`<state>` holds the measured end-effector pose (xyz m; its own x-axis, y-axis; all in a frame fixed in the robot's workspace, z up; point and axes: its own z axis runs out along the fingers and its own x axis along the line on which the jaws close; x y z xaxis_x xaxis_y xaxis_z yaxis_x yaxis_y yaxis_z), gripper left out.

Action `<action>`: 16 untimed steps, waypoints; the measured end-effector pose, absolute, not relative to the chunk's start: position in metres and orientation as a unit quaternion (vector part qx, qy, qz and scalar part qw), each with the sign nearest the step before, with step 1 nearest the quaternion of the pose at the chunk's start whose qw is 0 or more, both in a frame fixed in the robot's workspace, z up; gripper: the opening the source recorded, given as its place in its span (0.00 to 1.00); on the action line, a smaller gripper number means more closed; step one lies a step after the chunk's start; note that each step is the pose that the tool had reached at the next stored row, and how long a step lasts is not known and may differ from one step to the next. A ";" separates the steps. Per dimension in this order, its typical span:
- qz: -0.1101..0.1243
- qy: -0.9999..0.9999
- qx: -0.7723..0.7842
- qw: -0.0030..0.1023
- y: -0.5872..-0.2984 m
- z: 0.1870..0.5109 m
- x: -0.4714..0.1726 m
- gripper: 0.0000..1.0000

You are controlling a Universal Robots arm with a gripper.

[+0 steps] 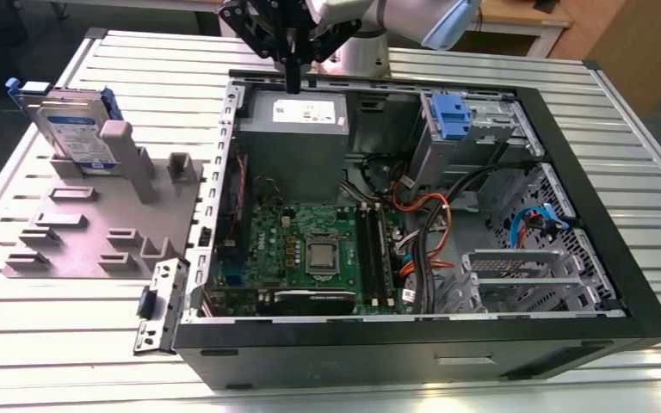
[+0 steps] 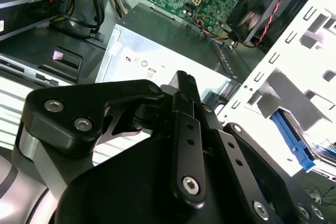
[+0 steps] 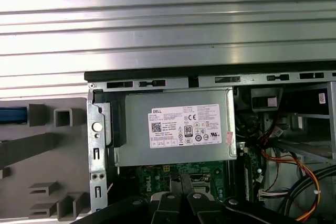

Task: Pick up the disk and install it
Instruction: 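Reach for the disk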

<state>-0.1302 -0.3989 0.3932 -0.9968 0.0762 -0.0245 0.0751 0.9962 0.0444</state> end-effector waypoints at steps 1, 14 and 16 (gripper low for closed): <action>0.022 0.999 0.038 0.013 -0.399 0.393 -0.130 0.11; 0.022 0.999 0.038 0.013 -0.399 0.393 -0.135 0.11; 0.022 0.999 0.038 0.013 -0.399 0.393 -0.135 0.11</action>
<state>-0.1353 -0.3989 0.3933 -0.9968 0.0761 -0.0245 0.0750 0.9962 0.0444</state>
